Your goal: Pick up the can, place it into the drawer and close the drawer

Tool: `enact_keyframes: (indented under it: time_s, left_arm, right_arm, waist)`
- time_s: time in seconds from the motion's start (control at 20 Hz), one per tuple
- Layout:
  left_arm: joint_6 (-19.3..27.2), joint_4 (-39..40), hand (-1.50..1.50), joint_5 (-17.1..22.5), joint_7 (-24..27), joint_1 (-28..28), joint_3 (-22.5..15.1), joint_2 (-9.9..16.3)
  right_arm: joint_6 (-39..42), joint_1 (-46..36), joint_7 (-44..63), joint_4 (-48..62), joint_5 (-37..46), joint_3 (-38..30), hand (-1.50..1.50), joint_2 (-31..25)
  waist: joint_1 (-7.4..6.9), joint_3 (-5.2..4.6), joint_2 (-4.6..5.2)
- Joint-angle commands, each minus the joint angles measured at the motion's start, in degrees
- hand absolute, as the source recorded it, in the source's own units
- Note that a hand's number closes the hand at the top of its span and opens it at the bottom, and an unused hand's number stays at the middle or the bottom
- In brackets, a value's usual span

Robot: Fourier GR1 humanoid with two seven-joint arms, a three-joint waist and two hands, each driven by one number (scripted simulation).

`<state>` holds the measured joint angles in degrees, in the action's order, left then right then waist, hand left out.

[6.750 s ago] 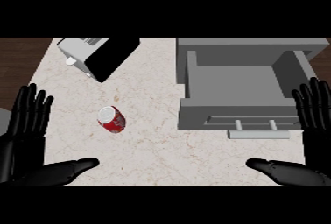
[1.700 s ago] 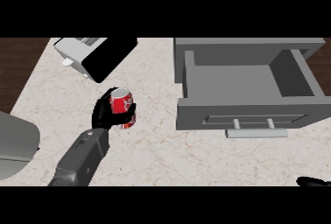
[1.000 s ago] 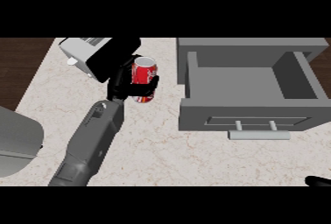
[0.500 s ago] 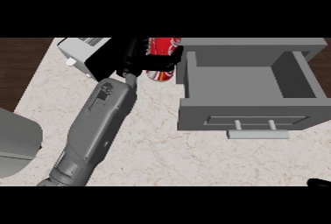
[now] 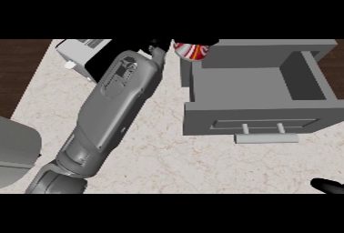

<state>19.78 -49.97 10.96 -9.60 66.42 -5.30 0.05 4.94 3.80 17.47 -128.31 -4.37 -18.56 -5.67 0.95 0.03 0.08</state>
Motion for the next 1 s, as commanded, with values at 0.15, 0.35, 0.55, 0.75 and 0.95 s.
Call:
enact_keyframes:
  time_s: [0.15, 0.35, 0.55, 0.75, 0.95]
  left_arm:
    - [0.25, 12.5, 1.5, 1.83, 1.02, 10.73, 2.08, -0.05]
    - [4.48, 16.36, 1.5, 5.03, -2.05, 17.58, -1.8, -0.05]
    - [5.95, 21.0, 1.5, 8.06, -1.53, 21.17, -5.19, -0.05]
    - [6.53, 25.21, 1.5, 11.51, 2.08, 20.91, -7.96, -0.05]
    - [9.56, 26.72, 1.5, 12.42, 2.96, 23.3, -11.3, -0.05]
  right_arm:
    - [-1.46, -3.57, 3.21, -1.4, 0.58, 0.95, -1.5, -0.91]
    - [0.42, 1.05, -0.28, -2.15, -0.19, 0.99, -1.5, 0.78]
    - [-0.98, -2.16, 6.61, -5.18, -0.48, 1.62, -1.5, -1.05]
    - [0.89, -1.8, -0.13, -0.16, -1.74, 0.69, -1.5, -0.47]
    - [-0.74, -6.41, 3.08, 0.75, -0.61, 0.74, -1.5, -2.35]
  waist:
    - [0.63, -0.01, 0.35]
    - [1.78, 0.06, 0.36]
    - [2.91, 0.05, 0.53]
    - [4.08, 0.14, 0.98]
    - [4.04, 0.13, 1.09]
